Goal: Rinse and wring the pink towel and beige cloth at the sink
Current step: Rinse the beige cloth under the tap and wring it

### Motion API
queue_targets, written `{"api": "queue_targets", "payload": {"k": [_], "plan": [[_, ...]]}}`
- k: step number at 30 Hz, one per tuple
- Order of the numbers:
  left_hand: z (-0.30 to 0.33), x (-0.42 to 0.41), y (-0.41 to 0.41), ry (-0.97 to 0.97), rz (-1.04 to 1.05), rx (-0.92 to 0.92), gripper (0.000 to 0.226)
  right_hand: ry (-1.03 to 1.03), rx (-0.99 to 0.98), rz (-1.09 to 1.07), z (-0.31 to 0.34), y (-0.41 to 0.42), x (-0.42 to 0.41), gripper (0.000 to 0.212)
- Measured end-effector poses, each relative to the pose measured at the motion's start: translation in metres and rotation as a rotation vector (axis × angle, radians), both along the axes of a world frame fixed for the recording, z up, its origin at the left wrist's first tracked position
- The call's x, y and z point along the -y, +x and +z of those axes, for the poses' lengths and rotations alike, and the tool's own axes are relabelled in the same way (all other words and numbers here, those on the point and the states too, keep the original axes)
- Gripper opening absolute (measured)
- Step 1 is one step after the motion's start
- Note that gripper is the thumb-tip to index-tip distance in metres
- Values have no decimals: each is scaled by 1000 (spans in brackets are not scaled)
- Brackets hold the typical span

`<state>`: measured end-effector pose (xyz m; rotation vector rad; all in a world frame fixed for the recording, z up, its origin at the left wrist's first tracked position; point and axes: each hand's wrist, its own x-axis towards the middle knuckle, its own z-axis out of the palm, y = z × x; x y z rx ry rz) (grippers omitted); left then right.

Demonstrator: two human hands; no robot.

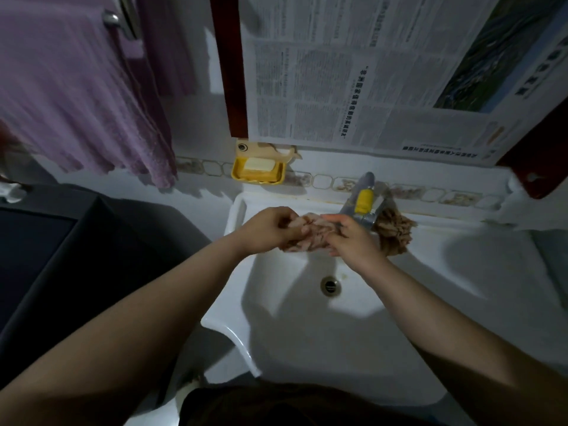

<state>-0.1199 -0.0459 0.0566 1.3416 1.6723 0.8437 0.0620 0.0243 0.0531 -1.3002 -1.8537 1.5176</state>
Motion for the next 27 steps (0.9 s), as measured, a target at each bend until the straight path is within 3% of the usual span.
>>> {"api": "queue_targets", "payload": {"k": [3, 8, 10, 12, 15, 17, 22, 24, 26, 27], "plan": [[9, 18, -35, 22, 42, 164, 20, 65, -96, -36, 16, -29, 20, 33], [25, 53, -118, -38, 253, 350, 17, 335, -26, 26, 45, -87, 61, 38], [24, 66, -155, -88, 274, 200, 17, 272, -102, -21, 55, -112, 78, 37], [27, 82, -182, -34, 289, -22, 33, 223, -152, -57, 64, -141, 93, 34], [51, 110, -199, 54, 51, 72, 45, 173, -141, -52, 81, -183, 114, 25], [62, 126, -204, 74, -105, 156, 33, 109, -134, 11, 89, -206, 125, 18], [80, 154, -227, 195, -54, 265, 13, -302, -348, 132, 116, -231, 134, 30], [86, 160, -242, 218, 2, 276, 14, -205, -135, 227, 125, -233, 129, 34], [91, 163, -257, 229, 99, 275, 20, 48, 153, 315, 133, -238, 127, 22], [94, 165, -262, 237, 139, 295, 22, 101, 176, 323, 137, -243, 128, 12]]}}
